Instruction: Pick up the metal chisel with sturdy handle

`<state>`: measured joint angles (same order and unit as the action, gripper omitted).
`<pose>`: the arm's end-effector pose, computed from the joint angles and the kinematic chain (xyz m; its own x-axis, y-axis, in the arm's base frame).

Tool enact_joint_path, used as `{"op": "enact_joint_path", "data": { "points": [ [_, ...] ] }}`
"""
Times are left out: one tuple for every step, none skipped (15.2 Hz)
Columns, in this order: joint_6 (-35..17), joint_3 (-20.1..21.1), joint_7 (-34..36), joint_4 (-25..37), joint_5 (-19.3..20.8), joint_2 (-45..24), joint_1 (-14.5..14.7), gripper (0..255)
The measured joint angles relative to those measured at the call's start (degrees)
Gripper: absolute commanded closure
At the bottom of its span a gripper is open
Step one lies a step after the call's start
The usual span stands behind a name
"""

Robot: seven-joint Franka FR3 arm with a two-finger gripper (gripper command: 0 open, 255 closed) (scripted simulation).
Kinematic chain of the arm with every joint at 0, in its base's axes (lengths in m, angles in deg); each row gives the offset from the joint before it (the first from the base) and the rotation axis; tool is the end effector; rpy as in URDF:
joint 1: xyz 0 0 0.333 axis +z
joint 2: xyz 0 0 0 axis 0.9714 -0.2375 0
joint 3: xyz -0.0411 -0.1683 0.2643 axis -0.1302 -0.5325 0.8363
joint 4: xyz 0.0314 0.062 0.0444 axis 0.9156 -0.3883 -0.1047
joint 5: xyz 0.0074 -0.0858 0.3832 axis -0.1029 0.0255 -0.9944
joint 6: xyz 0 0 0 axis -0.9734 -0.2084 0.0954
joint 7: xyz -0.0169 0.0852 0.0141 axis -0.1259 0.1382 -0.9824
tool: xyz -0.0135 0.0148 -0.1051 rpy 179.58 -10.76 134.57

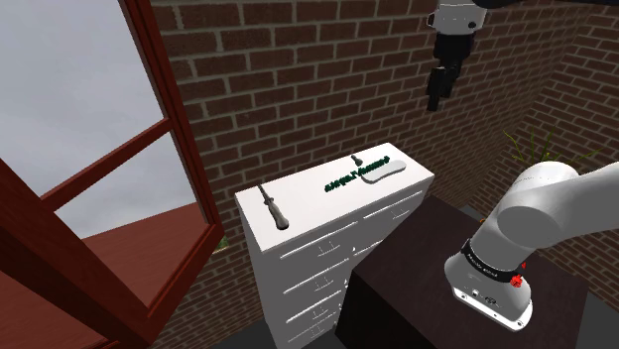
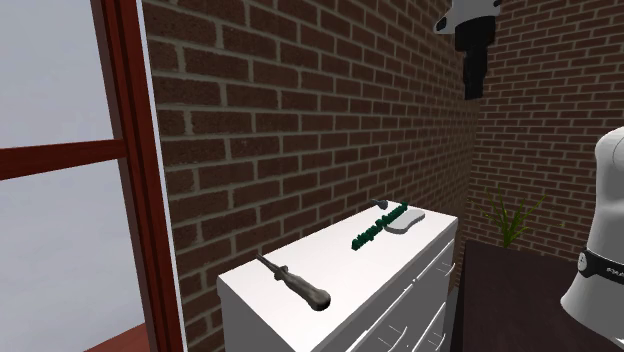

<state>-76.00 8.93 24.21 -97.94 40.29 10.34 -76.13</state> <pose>0.2999 -0.0249 0.5993 0.9876 0.1173 -0.1043 0.1234 -0.9909 0.0540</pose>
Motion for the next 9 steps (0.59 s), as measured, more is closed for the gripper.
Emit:
{"op": "enact_joint_path", "data": {
  "points": [
    [0.00,0.00,0.00,0.00,0.00,0.00,0.00,0],
    [-0.77,0.20,0.36,-0.56,-0.26,-0.23,0.10,0],
    [-1.99,0.75,1.18,-0.96,-0.86,-1.09,0.35,0],
    [-3.52,1.45,2.19,-1.51,-1.59,-2.09,0.66,0],
    [-4.94,2.08,3.13,-2.54,-2.27,-2.47,0.94,0],
    [-6.36,2.74,4.08,-2.95,-2.95,-3.45,1.24,0],
    [-7.87,3.14,4.73,-3.59,-3.44,-4.27,1.44,0],
    [-9.54,3.71,5.56,-4.45,-4.03,-5.06,1.71,0],
    [-10.74,4.20,6.27,-4.28,-4.56,-6.34,1.94,0]
  ]
}}
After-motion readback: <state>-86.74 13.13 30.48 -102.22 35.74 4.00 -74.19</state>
